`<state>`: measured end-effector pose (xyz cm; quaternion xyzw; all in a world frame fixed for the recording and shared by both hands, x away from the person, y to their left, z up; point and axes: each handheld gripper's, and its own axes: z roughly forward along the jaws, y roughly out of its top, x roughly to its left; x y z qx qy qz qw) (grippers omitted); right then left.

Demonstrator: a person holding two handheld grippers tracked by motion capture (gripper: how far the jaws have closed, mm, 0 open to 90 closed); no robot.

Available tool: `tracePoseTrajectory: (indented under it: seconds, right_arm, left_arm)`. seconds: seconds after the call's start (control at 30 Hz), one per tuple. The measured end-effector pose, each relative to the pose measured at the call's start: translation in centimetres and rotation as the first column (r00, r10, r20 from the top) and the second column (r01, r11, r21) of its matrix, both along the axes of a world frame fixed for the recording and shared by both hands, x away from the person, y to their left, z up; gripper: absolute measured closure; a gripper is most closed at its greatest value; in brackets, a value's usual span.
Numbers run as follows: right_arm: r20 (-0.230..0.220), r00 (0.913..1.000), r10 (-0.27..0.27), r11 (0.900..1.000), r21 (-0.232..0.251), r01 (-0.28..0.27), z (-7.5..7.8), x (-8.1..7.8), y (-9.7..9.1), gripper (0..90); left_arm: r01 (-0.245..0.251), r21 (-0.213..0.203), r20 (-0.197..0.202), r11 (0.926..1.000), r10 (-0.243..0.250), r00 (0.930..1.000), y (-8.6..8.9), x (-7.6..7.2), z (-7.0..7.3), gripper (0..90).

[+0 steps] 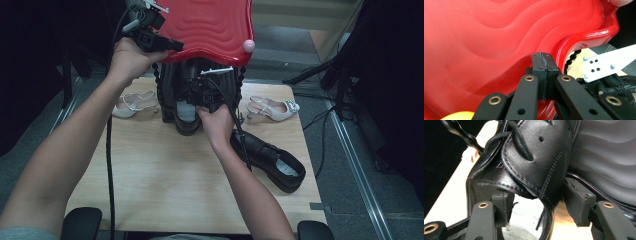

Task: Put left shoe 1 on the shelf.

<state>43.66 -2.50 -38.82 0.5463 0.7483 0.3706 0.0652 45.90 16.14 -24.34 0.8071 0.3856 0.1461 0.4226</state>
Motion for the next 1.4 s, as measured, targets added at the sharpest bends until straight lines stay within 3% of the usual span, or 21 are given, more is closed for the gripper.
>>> tracePoseTrajectory:
  seconds: [0.13,0.5,0.6,0.73,0.9,1.03,1.13,1.27,1.4]
  right_arm:
    - [0.018,0.9993,-0.031,0.999,-0.032,0.032,-0.2,0.0,-0.1,68.4]
    - [0.063,0.9886,-0.137,0.9902,0.038,0.135,-0.2,0.0,0.4,86.5]
    - [0.066,0.984,-0.166,0.9841,0.075,0.161,-0.4,0.3,0.5,86.8]
    - [0.074,0.9808,-0.18,0.9808,0.089,0.173,-0.3,0.4,1.0,87.0]
    - [0.096,0.9702,-0.222,0.9695,0.127,0.21,0.2,0.7,2.0,87.0]
    - [0.146,0.9667,-0.21,0.9749,0.106,0.196,0.2,0.9,2.8,86.1]
    - [0.158,0.9728,-0.169,0.984,0.085,0.157,0.1,1.0,2.7,81.9]
    - [0.107,0.9868,-0.122,0.988,0.108,0.11,0.1,1.3,2.1,74.9]
    - [0.114,0.9872,-0.112,0.9921,0.068,0.105,0.0,1.1,2.1,69.8]
  left_arm:
    - [-0.002,0.0,0.0,1.0,0.002,1.0,0.0,0.0,0.0,90.0]
    - [-0.002,0.0,-0.001,1.0,0.002,1.0,0.0,0.0,0.0,90.0]
    - [0.0,0.0,0.0,1.0,0.0,1.0,0.0,0.0,0.0,90.0]
    - [-0.001,0.0,0.0,1.0,0.001,1.0,0.0,0.0,0.0,90.0]
    - [-0.002,-0.002,0.0,1.0,0.002,1.0,0.0,0.0,0.0,90.0]
    - [-0.002,-0.006,0.003,1.0,0.002,1.0,0.2,0.1,-0.1,90.0]
    - [0.0,-0.008,0.004,1.0,0.0,1.0,0.2,0.0,-0.1,90.0]
    - [0.001,-0.004,0.003,1.0,-0.001,1.0,0.2,0.0,-0.1,90.0]
    - [0.0,-0.004,0.003,1.0,0.0,1.0,0.2,0.0,-0.1,90.0]
